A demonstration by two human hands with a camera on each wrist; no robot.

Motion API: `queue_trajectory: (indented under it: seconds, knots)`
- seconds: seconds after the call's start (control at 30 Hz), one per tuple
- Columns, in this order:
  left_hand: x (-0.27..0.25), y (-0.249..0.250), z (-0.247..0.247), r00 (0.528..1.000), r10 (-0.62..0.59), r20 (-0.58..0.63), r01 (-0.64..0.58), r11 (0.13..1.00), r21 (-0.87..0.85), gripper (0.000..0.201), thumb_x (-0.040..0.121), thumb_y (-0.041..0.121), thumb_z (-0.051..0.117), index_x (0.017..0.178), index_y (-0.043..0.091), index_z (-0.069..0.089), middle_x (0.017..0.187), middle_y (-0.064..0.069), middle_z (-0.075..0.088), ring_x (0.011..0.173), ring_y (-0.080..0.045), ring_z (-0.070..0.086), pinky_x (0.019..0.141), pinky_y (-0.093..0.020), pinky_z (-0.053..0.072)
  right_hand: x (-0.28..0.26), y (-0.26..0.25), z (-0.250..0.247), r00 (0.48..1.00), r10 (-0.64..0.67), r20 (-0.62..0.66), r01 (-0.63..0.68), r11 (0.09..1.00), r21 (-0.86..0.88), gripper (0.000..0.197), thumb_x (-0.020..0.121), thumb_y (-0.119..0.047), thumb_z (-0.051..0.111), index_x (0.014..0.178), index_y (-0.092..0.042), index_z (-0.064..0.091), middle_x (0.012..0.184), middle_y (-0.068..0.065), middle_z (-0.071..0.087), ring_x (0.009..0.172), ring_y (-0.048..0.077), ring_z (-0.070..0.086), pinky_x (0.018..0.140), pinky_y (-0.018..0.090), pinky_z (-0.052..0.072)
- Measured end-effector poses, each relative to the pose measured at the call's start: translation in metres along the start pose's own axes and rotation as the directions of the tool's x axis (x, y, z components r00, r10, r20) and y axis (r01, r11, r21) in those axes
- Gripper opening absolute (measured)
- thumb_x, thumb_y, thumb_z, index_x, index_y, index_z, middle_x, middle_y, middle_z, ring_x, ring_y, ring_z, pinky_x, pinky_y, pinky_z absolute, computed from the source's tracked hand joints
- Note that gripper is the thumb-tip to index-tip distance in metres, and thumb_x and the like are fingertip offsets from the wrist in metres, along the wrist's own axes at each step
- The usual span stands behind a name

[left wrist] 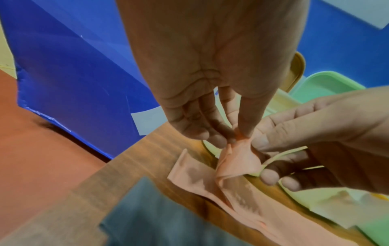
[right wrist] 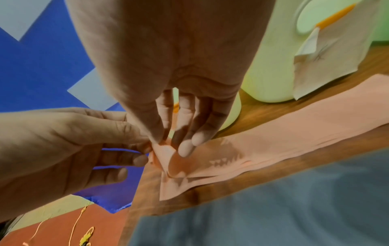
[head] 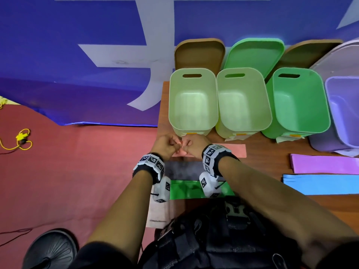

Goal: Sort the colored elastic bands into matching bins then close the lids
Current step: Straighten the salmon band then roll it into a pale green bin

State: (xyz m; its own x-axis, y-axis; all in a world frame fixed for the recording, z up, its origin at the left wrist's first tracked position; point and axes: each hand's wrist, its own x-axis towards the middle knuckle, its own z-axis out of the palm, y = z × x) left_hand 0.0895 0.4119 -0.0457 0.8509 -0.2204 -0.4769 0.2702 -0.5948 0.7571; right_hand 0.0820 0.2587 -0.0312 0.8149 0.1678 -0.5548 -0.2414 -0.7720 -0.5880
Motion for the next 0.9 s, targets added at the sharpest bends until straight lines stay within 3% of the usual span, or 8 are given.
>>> queue_trajectory:
  seconds: [0.13,0.23,0.3,0.37,0.53,0.6,0.8,0.9]
  knots:
    - [-0.009,0.017,0.006,0.999,0.038,-0.004,-0.038,0.999,-0.034,0.016,0.089,0.003,0.066,0.080,0.016,0.060,0.070,-0.013,0.065,0.054,-0.013,0.057,0.055,-0.021,0.045,-0.019,0.002,-0.017,0.998,-0.004,-0.062,0.004,1.000,0.008,0.015,0.085,-0.014,0.062,0.071,-0.017,0.066,0.082,0.003,0.069,0.078,0.018,0.059,0.057,0.020,0.040]
    - [-0.011,0.033,0.010,0.997,0.069,-0.040,-0.071,0.997,-0.039,0.016,0.088,0.009,0.064,0.079,0.021,0.060,0.069,-0.010,0.068,0.061,-0.024,0.061,0.062,-0.032,0.049,-0.029,0.004,-0.035,0.995,0.014,-0.095,-0.007,0.997,0.071,0.013,0.082,-0.020,0.062,0.071,-0.023,0.065,0.078,-0.007,0.066,0.080,0.015,0.061,0.059,0.022,0.039]
    - [-0.013,0.047,0.012,0.994,0.089,-0.060,-0.093,0.993,-0.072,0.015,0.088,0.009,0.065,0.079,0.020,0.059,0.073,-0.016,0.067,0.069,-0.035,0.064,0.067,-0.043,0.052,-0.038,0.005,-0.048,0.988,0.025,-0.155,-0.006,0.993,0.122,0.010,0.081,-0.020,0.063,0.073,-0.024,0.066,0.079,-0.009,0.067,0.080,0.015,0.061,0.063,0.025,0.043]
    - [-0.018,0.063,0.016,0.991,0.116,-0.074,-0.123,0.987,-0.106,0.013,0.087,0.011,0.065,0.079,0.019,0.059,0.076,-0.020,0.068,0.076,-0.040,0.067,0.073,-0.046,0.054,-0.049,0.008,-0.060,0.978,0.032,-0.205,0.000,0.988,0.152,0.008,0.082,-0.022,0.063,0.075,-0.024,0.067,0.081,-0.009,0.068,0.081,0.014,0.062,0.070,0.028,0.048]
    - [-0.025,0.101,0.036,0.978,0.179,-0.103,-0.196,0.963,-0.187,0.007,0.088,0.020,0.068,0.084,0.017,0.062,0.065,-0.001,0.066,0.061,-0.019,0.062,0.068,-0.035,0.052,-0.074,0.025,-0.087,0.944,0.042,-0.328,0.056,0.957,0.284,0.008,0.084,-0.016,0.061,0.079,-0.018,0.068,0.070,-0.008,0.065,0.072,0.011,0.059,0.064,0.024,0.043]
    - [-0.025,0.113,0.043,0.967,0.211,-0.141,-0.234,0.956,-0.177,0.009,0.083,0.027,0.071,0.080,0.022,0.063,0.064,0.003,0.064,0.061,-0.016,0.058,0.068,-0.036,0.049,-0.082,0.032,-0.098,0.928,0.029,-0.371,0.098,0.943,0.319,0.006,0.084,-0.017,0.063,0.078,-0.020,0.066,0.066,-0.009,0.064,0.070,0.011,0.061,0.067,0.025,0.046]
    - [-0.039,0.169,0.040,0.921,0.292,-0.259,-0.349,0.913,-0.210,0.010,0.086,0.020,0.072,0.079,0.019,0.064,0.072,0.007,0.059,0.059,-0.011,0.048,0.064,-0.028,0.041,-0.108,0.033,-0.146,0.868,-0.095,-0.487,0.279,0.905,0.322,0.009,0.081,-0.016,0.061,0.077,-0.023,0.067,0.077,-0.003,0.069,0.080,0.019,0.064,0.073,0.030,0.048]
    - [-0.047,0.189,0.032,0.900,0.325,-0.290,-0.396,0.889,-0.231,0.011,0.088,0.017,0.070,0.079,0.019,0.064,0.078,0.009,0.064,0.064,-0.009,0.051,0.066,-0.025,0.043,-0.119,0.023,-0.165,0.821,-0.172,-0.544,0.374,0.882,0.287,0.013,0.082,-0.014,0.063,0.076,-0.024,0.069,0.077,-0.006,0.069,0.075,0.014,0.062,0.074,0.031,0.049]
